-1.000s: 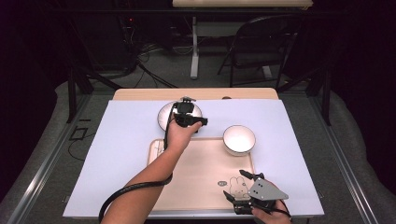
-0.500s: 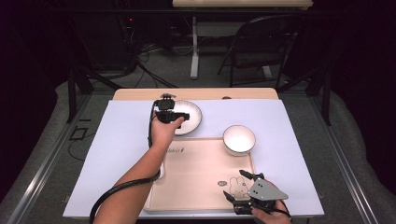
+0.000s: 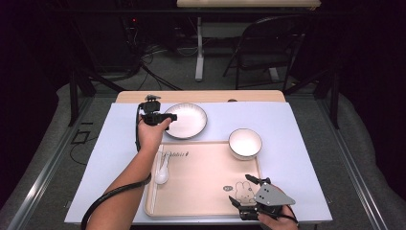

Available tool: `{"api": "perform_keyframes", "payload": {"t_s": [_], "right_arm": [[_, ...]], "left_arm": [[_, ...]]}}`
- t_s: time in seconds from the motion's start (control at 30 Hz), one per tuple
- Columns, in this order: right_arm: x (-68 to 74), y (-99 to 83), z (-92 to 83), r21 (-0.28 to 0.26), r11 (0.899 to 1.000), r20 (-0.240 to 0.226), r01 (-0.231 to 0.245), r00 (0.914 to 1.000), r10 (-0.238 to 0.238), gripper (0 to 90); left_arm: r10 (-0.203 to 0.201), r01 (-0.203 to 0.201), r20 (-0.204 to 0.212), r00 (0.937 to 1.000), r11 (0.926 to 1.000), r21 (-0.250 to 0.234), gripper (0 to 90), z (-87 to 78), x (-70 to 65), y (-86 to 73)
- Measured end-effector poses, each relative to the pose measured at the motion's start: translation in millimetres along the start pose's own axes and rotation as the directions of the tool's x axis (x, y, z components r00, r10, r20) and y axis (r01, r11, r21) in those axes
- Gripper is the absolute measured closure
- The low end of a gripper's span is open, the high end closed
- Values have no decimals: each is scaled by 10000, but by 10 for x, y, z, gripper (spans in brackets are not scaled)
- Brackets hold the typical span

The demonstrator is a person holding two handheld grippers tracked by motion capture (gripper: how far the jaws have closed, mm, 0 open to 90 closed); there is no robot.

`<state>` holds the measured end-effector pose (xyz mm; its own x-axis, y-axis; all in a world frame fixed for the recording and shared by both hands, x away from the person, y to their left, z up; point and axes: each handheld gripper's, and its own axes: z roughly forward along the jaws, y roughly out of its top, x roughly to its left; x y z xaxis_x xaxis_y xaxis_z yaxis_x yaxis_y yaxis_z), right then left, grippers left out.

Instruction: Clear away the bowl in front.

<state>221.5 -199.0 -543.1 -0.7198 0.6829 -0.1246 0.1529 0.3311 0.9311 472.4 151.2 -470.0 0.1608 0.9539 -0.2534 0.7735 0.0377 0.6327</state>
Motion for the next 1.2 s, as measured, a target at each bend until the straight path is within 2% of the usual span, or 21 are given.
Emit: {"api": "perform_keyframes", "payload": {"t_s": [0.3,0.7,1.0,1.2], "right_arm": [[0,-1,-2,4,10000,4,-2,10000,2,142],[-1,-1,-2,11,10000,13,2,10000,-2,142],[-7,-3,-9,9,10000,54,-17,10000,17,142],[-11,-5,-9,-10,10000,52,-7,10000,7,142]], "left_arm": [[-309,309,-277,9991,9995,-7,280,-20,183,-15],[-377,379,-377,9986,9993,58,280,20,228,-26],[-582,593,-540,9968,9981,178,281,140,288,1],[-674,686,-508,9964,9974,213,289,214,326,33]]}}
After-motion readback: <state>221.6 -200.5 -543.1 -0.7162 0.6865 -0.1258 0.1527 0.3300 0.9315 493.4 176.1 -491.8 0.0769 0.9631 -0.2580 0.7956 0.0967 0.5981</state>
